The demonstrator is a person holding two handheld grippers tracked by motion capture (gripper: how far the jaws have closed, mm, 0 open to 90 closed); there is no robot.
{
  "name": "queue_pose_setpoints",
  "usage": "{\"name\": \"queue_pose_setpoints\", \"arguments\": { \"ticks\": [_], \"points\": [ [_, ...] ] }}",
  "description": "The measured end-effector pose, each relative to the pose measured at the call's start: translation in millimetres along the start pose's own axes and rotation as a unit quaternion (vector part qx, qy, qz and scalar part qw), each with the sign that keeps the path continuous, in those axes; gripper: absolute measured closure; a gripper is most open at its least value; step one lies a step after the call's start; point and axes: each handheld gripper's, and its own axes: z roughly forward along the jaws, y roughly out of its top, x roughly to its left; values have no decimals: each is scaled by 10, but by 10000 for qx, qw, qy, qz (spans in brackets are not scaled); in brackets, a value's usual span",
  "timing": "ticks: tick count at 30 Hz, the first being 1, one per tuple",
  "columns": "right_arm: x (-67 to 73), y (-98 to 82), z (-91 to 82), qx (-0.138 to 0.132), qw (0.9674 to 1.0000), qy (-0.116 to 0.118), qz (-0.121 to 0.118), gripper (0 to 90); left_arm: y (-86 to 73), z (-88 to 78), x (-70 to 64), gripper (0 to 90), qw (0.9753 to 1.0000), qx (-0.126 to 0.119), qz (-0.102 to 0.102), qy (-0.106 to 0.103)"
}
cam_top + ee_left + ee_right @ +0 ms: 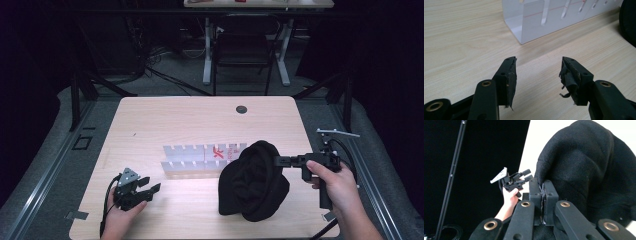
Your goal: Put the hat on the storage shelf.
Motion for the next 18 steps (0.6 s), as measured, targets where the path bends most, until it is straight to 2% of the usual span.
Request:
{"name": "queue_pose_setpoints", "arguments": {
  "ticks": [5, 8, 18],
  "points": [
    [80, 10, 8, -3, 9998, 187, -66, 882, 6, -4, 0, 469, 10000, -11, 16, -8],
    [113, 17, 17, -16, 9997, 210, -96, 882, 9, -7, -4, 469, 10000, 6, 19, -29],
    [134, 75, 63, -36, 9982, 597, 67, 883, 10, 3, -17, 471, 10000, -28, 34, -13]
  ]
}}
